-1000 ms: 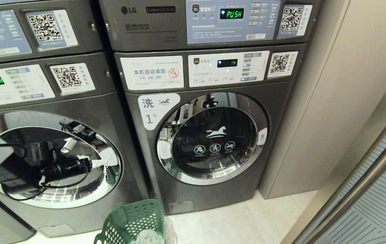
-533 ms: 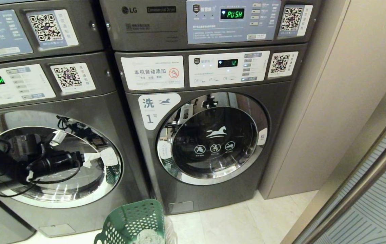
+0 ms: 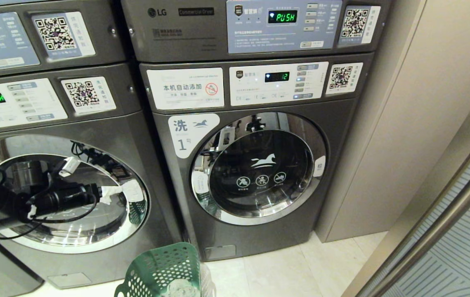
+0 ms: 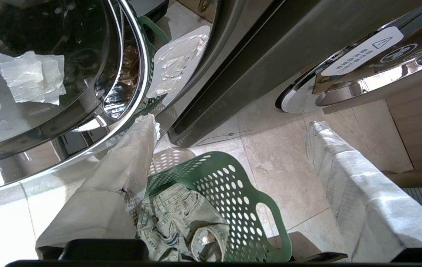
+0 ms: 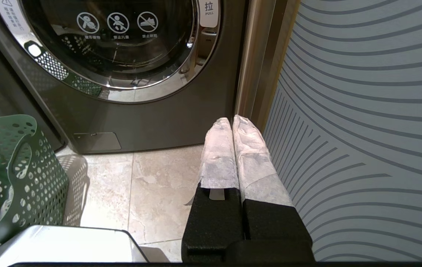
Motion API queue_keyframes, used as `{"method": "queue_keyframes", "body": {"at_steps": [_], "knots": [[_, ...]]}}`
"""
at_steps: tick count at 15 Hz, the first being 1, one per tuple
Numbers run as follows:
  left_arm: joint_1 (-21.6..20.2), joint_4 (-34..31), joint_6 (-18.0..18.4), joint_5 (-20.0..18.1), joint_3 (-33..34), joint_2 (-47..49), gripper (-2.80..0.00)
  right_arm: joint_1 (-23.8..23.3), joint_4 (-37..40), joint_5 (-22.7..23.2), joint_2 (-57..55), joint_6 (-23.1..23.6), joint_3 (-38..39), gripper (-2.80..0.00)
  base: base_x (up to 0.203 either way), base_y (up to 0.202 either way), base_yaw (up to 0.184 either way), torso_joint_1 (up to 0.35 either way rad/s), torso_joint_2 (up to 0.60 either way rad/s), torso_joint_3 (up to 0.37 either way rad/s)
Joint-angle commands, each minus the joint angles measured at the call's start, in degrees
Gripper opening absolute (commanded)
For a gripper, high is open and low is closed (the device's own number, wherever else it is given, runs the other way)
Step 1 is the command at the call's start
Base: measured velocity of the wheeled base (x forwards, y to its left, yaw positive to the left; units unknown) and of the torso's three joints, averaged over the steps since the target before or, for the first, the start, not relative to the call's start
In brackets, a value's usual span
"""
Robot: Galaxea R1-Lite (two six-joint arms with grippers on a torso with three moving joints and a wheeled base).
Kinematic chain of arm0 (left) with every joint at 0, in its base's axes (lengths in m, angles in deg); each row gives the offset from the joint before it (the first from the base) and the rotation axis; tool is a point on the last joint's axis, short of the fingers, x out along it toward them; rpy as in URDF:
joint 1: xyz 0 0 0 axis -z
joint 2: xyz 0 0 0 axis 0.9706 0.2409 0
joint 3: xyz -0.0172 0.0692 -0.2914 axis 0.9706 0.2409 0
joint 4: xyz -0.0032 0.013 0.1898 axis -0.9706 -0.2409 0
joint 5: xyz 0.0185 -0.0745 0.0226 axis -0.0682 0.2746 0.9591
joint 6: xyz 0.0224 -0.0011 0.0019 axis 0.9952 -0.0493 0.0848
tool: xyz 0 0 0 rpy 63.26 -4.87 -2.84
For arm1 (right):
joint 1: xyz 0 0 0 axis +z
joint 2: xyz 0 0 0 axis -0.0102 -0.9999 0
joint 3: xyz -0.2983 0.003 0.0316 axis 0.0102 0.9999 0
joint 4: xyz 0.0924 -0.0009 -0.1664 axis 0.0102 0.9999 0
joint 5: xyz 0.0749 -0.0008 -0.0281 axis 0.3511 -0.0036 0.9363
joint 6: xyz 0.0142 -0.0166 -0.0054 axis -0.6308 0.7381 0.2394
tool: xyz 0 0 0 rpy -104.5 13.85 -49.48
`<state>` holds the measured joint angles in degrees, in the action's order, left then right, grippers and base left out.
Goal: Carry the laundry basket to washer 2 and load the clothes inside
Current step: Open the lid of the washing machine
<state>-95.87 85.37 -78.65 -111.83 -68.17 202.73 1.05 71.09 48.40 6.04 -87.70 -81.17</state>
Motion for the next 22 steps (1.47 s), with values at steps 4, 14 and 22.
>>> {"method": "queue_keyframes", "body": {"at_steps": [4, 14, 22], "knots": [[-0.5, 0.1, 0.5, 0.5, 0.6, -0.9, 0.0, 0.0, 0.1, 0.0, -0.1, 0.0, 0.0, -2.8, 0.0, 0.0, 0.0, 0.0, 0.0, 0.0], [-0.2, 0.5, -2.2, 0.4, 0.7, -2.7, 0.0, 0.0, 0.1, 0.0, 0.0, 0.0, 0.0, -2.8, 0.0, 0.0, 0.0, 0.0, 0.0, 0.0], [-0.2, 0.5, -2.2, 0.4, 0.6, -3.1, 0.0, 0.0, 0.1, 0.1, 0.0, 0.1, 0.0, -2.8, 0.0, 0.0, 0.0, 0.0, 0.0, 0.0]]}}
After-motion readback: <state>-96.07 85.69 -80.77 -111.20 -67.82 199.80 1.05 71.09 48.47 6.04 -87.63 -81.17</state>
